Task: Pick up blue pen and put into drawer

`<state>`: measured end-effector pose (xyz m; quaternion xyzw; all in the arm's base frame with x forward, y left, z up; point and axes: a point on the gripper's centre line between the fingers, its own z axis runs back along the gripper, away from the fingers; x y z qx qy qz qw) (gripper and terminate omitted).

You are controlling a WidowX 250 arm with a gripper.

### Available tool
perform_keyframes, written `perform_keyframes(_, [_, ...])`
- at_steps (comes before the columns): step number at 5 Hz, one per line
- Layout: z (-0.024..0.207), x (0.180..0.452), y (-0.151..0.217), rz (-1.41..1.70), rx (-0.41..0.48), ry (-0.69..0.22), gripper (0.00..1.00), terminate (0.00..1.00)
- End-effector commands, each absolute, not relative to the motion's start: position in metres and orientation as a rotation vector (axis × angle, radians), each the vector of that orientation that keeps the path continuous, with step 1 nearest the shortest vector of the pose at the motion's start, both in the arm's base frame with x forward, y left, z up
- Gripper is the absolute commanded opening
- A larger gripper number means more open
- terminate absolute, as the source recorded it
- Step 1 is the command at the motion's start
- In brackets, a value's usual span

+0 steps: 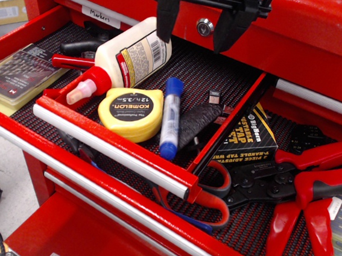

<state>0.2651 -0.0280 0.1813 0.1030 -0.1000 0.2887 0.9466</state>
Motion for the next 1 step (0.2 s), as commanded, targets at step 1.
perform_keyframes(1, [0.1917,0.2681,-0.0305,0.578,0.188,-0.238,1.0,1.0])
